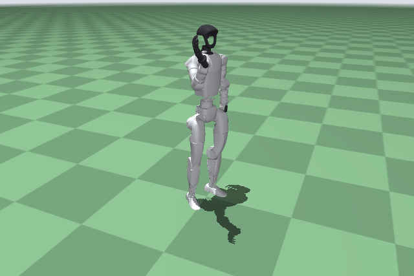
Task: Upper body actions
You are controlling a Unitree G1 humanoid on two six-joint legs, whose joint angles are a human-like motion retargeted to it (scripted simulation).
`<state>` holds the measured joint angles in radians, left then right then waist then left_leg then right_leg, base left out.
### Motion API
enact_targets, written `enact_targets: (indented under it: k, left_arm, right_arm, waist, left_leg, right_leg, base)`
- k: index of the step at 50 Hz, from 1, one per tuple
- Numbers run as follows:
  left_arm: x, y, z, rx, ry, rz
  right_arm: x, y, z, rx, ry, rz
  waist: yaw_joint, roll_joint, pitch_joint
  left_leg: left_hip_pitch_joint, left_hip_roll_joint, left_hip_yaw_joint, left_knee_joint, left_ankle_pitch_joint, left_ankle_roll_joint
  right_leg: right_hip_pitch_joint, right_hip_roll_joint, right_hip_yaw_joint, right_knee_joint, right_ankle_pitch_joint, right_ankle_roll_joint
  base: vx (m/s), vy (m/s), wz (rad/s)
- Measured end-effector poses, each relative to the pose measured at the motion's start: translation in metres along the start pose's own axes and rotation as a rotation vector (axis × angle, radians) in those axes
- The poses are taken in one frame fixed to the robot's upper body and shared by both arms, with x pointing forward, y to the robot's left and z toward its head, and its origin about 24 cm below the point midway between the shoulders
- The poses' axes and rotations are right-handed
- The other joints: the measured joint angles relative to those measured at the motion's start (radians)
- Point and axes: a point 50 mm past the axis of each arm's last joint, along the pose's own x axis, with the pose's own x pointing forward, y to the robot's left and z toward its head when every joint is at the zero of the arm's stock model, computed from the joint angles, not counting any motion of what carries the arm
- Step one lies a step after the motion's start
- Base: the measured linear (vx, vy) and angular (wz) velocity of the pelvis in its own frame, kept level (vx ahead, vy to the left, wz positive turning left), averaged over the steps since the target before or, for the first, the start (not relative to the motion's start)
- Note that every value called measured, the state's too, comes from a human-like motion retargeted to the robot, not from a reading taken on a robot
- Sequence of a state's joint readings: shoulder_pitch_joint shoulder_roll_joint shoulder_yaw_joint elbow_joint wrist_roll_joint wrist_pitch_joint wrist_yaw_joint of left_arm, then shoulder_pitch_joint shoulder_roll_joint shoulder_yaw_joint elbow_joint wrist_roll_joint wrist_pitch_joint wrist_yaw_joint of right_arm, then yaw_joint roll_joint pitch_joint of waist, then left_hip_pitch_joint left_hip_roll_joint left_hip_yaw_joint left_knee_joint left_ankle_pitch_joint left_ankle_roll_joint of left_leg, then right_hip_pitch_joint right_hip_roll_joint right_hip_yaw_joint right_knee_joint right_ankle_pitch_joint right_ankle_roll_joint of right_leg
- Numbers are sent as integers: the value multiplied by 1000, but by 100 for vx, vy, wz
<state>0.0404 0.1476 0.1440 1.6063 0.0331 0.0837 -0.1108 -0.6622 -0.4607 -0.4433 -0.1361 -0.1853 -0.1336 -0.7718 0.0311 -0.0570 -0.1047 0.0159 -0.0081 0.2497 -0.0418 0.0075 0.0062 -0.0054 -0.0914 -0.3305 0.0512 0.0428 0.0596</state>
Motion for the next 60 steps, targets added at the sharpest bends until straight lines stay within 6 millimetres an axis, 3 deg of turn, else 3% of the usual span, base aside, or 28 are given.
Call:
enact_targets:
  k: [4, 8, 17, 25, 32, 40, 55, 60]
  left_arm:
    - [0, -1, 1, 1, -7, -2]
    - [0, 0, -1, -1, -1, -1]
    - [0, 2, -3, 7, 6, 4]
    - [0, 2, 2, 17, -8, 6]
    - [0, 0, 4, 22, -17, 0]
    - [1, -5, 3, 18, -14, -14]
    - [1, -6, -7, 10, 19, -13]
    - [1, -5, -7, 17, 17, -11]
  right_arm:
    - [-8, 2, -4, 261, 103, -43]
    - [-5, 0, -1, 200, 42, -40]
    - [0, 17, 55, 32, -417, 132]
    - [-16, 32, 113, -62, -903, 269]
    - [-32, 38, 135, -155, -1152, 284]
    - [-24, 34, 114, -206, -1022, 265]
    - [-4, 8, 16, -225, -322, 108]
    - [-6, 6, 3, -135, -184, 72]
  waist:
    - [2, 1, 2]
    - [-3, 2, -3]
    - [-4, 6, -8]
    - [-4, 9, -9]
    - [-2, 13, -8]
    - [0, 16, -3]
    - [6, 16, -2]
    - [4, 17, 2]
  left_leg:
    - [4, 0, -1, 1, -2, 0]
    - [4, 1, 1, 0, -3, 0]
    - [8, 3, 14, -1, -8, 0]
    - [6, 4, 14, -1, -9, -1]
    - [6, 4, 10, -1, -8, -2]
    - [5, 4, 1, -1, -6, -2]
    - [8, 5, -3, 0, -6, -3]
    - [9, 5, -5, 1, -6, -4]
  right_leg:
    - [6, 1, -2, -2, -1, 0]
    - [5, 2, -1, -2, -2, 1]
    - [-2, 3, 9, 2, -1, 2]
    - [-6, 3, 11, 4, -1, 2]
    - [-5, 3, 9, 4, -3, 3]
    - [0, 2, 3, 2, -6, 4]
    - [9, 5, -2, -1, -8, 3]
    - [13, 5, -3, -1, -9, 2]
  base:
    - [0, 0, 0]
    - [0, 0, 0]
    - [0, 0, 0]
    - [0, 0, 0]
    - [0, 0, 0]
    - [0, 0, 0]
    - [0, 0, 0]
    - [0, 0, 0]
